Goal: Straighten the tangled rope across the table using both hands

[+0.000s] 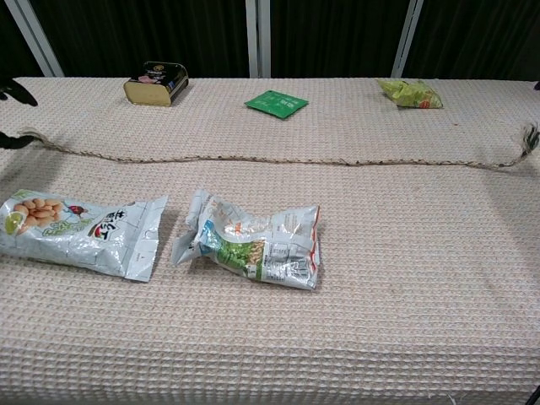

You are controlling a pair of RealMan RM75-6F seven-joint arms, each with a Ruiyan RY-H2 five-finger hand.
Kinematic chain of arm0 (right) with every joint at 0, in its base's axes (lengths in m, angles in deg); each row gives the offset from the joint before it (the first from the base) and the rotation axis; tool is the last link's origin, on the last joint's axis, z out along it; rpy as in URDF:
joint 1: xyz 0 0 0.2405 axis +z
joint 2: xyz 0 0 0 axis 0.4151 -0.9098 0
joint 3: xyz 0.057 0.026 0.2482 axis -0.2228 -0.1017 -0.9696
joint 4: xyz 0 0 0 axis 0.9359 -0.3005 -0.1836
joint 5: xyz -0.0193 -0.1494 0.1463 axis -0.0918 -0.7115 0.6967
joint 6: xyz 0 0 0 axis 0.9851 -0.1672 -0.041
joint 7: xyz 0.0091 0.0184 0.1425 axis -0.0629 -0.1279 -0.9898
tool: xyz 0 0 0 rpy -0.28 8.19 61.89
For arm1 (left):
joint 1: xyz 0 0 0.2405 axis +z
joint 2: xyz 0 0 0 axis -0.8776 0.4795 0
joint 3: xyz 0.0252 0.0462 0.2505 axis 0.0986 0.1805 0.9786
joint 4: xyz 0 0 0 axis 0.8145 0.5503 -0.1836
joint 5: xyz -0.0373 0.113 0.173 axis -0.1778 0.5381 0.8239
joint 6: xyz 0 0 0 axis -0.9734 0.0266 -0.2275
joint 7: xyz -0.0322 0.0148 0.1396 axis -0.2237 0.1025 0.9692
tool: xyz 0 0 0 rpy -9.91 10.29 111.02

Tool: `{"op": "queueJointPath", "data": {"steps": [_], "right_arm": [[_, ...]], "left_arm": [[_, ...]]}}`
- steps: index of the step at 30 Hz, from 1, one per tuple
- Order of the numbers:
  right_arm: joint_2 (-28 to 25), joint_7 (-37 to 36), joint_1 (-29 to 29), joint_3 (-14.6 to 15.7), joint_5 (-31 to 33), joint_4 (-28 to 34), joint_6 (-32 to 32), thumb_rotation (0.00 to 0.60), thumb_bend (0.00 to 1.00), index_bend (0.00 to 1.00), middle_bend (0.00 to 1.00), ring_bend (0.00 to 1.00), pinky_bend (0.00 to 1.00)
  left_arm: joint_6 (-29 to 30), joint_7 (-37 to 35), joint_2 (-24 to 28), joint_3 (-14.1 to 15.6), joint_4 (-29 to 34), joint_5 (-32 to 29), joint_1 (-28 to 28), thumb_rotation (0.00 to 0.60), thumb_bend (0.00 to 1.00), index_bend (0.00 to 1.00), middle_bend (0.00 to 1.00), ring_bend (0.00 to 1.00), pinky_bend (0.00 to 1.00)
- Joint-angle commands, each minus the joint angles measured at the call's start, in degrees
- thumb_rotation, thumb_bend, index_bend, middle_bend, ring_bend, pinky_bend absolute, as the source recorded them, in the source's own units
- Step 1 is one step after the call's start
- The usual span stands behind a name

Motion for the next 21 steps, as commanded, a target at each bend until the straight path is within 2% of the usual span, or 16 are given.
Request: {"op": "queueJointPath", "data": {"steps": [1,5,9,14,21], "right_arm": [[-10.6,-3.7,-5.1,0.0,-3.7,11.6,-5.0,0.6,0.28,0.15,0.19,0.05,0.14],[-20.7,-8.5,-10.2,2.5,-8.8,20.8,-8.4,0.6,0.3,0.15,0.19,0.05,0.15],[-25.9,-12.5,-14.9,4.7,-13.3,26.0,-13.4,0.6,0.3,0.15,0.19,0.05,0.14],[-27.7,-15.3,-19.5,7.5,-18.2,28.3,-19.0,0.6,0.3,0.15,0.19,0.05,0.15],[-26.1,-16.1,-22.4,10.1,-22.9,28.5,-22.3,0.6,0.3,0.15,0.19,0.05,0.15]], "left_arm": [[7.8,-0.1,8.7,1.0,10.6,4.5,4.9,0.6,0.28,0.28,0.2,0.14,0.15],[12.6,-1.1,17.6,3.3,20.7,7.6,10.1,0.6,0.27,0.28,0.2,0.14,0.15],[16.3,-2.7,24.7,6.7,28.2,11.0,14.9,0.6,0.26,0.29,0.2,0.14,0.15],[22.2,-3.2,29.1,10.5,34.9,14.8,20.6,0.6,0.26,0.29,0.2,0.14,0.15],[28.0,0.4,30.0,15.2,39.6,19.9,25.9,0.6,0.26,0.29,0.2,0.14,0.15]]}}
